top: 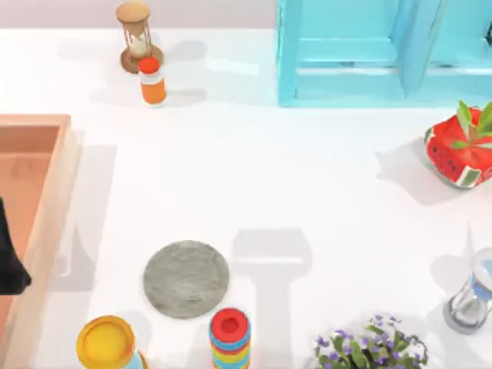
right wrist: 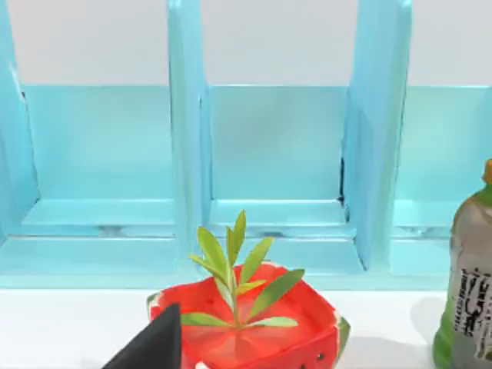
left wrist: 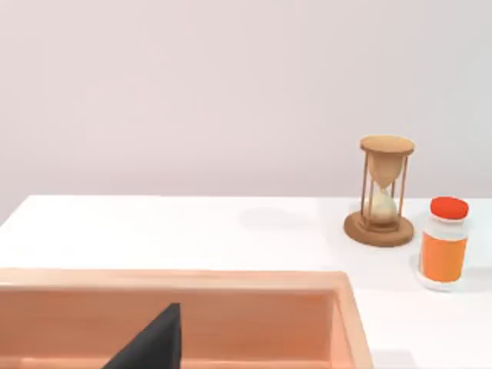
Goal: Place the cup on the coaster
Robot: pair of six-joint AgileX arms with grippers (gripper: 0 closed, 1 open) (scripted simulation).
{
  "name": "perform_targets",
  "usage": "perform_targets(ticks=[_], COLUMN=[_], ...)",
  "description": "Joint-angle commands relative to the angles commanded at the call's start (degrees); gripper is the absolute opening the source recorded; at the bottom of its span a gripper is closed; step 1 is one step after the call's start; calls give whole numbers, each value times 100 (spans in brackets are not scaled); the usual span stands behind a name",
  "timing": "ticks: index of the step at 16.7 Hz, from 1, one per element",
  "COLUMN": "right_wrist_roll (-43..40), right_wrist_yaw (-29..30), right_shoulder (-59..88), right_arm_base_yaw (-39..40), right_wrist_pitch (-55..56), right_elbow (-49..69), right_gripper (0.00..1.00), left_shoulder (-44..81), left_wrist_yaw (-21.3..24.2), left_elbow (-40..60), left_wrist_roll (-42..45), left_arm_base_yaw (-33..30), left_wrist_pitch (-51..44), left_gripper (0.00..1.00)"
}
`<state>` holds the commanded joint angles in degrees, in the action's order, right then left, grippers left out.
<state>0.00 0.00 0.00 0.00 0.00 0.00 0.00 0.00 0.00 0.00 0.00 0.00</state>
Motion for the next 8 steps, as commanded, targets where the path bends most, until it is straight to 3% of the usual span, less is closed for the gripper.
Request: perform_targets(ticks=[4, 8], right_wrist_roll=[-178, -1266], right_wrist_yaw=[-1, -12], right_shoulder=[177, 1180], right_arm_base_yaw=[-24, -149], right_wrist_pitch=[-169, -1065], right_elbow=[133, 883], right_gripper=[100, 100], left_shoulder=[0, 0], left_wrist_yaw=[0, 0], left_elbow=[0, 0], left_wrist_roll=[0, 0], left_arm_base_yaw=[0, 0], left_wrist_pitch=[0, 0], left_gripper=[100, 100])
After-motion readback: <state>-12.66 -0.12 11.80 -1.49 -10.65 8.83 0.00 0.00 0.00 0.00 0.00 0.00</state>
